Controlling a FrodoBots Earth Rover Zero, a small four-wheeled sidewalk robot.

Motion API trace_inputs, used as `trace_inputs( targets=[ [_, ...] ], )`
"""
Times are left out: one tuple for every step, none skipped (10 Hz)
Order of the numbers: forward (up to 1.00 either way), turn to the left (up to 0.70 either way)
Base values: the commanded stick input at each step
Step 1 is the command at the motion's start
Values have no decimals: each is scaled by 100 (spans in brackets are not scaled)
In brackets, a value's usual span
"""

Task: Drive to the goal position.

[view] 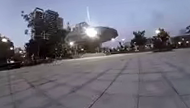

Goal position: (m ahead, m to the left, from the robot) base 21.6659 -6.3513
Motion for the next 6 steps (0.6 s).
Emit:
trace_inputs(
  targets=[
    [70,0],
    [70,0],
    [70,0],
    [70,0],
    [70,0],
    [70,0]
  ],
)
